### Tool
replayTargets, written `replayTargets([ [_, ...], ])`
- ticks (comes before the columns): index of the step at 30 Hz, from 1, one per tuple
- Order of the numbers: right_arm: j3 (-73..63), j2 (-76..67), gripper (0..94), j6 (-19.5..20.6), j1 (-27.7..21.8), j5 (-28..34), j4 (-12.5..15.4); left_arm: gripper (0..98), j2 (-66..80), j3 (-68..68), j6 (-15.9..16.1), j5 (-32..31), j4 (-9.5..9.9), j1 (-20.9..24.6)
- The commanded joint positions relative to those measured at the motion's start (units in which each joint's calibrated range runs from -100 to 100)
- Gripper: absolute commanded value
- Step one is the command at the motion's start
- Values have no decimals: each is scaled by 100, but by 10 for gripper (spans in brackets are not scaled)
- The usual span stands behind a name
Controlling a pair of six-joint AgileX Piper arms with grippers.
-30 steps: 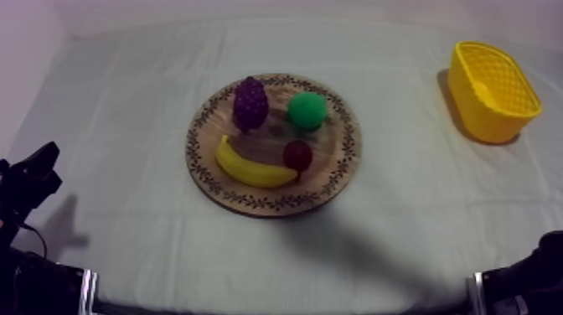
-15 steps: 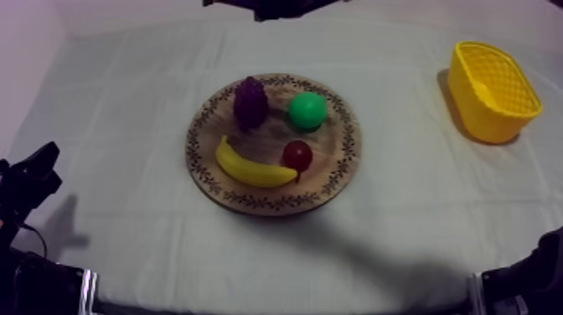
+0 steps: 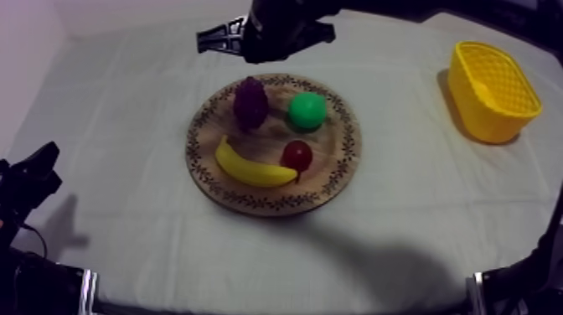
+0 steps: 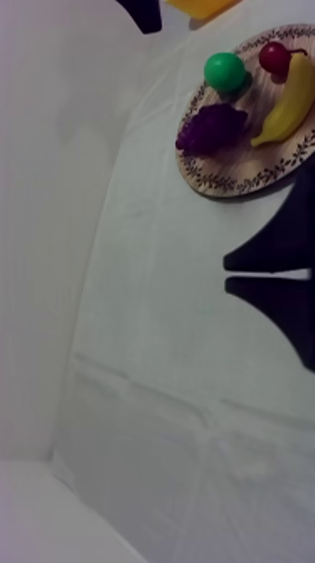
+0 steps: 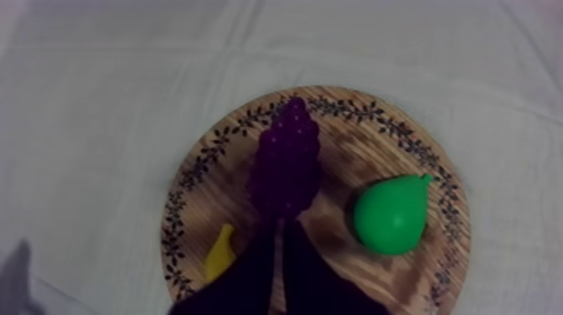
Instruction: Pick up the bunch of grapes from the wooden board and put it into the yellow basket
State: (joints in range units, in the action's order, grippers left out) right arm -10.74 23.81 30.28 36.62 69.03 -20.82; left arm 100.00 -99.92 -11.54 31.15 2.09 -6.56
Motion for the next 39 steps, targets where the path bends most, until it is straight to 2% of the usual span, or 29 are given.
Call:
replayTargets([
  [1,-26,53,92,24,-20,12,19,1,0,4,-1,-3,-1,1],
  [7,-51,159,199,2,-79,-76,132,1,0,4,-1,-3,-1,1],
  [16,-55,198,508,-106,-99,-213,336,1,0,4,-1,-3,-1,1],
  [20,-47,207,596,-141,-120,-266,425,1,0,4,-1,-3,-1,1],
  [27,-78,355,652,-226,-143,-434,478,1,0,4,-1,-3,-1,1],
  [39,-498,1194,667,-318,-211,-676,502,1,0,4,-1,-3,-1,1],
])
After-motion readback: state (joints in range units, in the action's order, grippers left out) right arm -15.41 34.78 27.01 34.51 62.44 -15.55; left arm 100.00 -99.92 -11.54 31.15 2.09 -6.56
